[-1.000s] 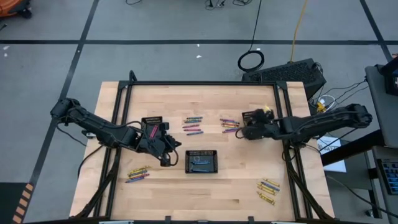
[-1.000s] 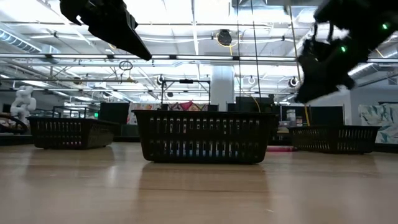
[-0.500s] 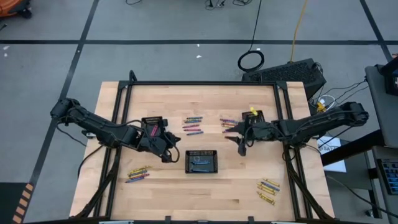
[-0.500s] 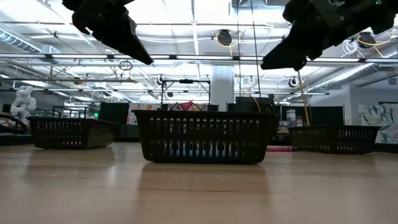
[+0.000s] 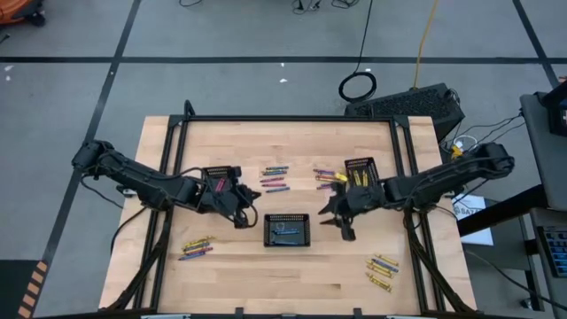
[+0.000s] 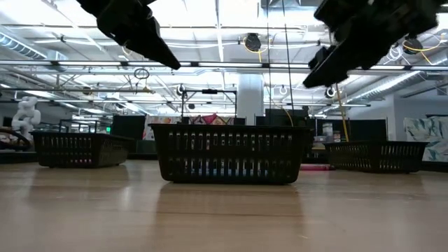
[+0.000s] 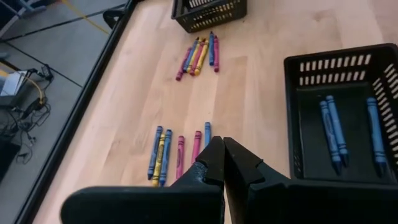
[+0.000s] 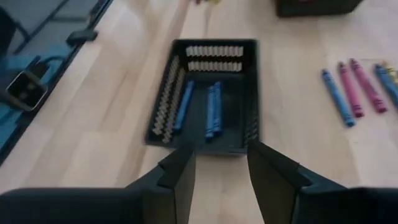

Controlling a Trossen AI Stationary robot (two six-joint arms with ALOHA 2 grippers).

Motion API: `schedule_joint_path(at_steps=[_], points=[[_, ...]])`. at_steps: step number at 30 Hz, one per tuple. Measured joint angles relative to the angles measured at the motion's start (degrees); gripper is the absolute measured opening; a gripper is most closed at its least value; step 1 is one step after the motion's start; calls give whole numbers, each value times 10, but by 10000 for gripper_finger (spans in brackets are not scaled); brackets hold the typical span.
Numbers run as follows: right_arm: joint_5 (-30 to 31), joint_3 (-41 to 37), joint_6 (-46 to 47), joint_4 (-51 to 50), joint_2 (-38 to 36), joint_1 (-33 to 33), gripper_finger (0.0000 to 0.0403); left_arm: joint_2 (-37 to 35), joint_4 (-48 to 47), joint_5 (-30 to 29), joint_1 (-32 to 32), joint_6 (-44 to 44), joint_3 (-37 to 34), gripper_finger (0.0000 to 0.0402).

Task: Sort crayons
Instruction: Put the red crayon into the left black basket

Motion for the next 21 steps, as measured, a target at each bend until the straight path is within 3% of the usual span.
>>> schedule_joint_path(at_steps=[5, 9, 14, 18, 21], points=[[92, 91, 31, -182, 3, 52, 130, 0, 18, 1, 0, 0, 0, 2], [98, 142, 118, -285, 3, 70, 130, 9, 72, 2, 0, 0, 0, 2], [104, 153, 159, -305, 3, 85, 130, 39, 161, 3, 7, 18, 0, 2], [166, 153, 150, -303, 12, 86, 130, 57, 225, -5, 25, 16, 0, 2], [224, 153, 147, -301, 27, 86, 130, 46, 198, -23, 36, 16, 12, 2]])
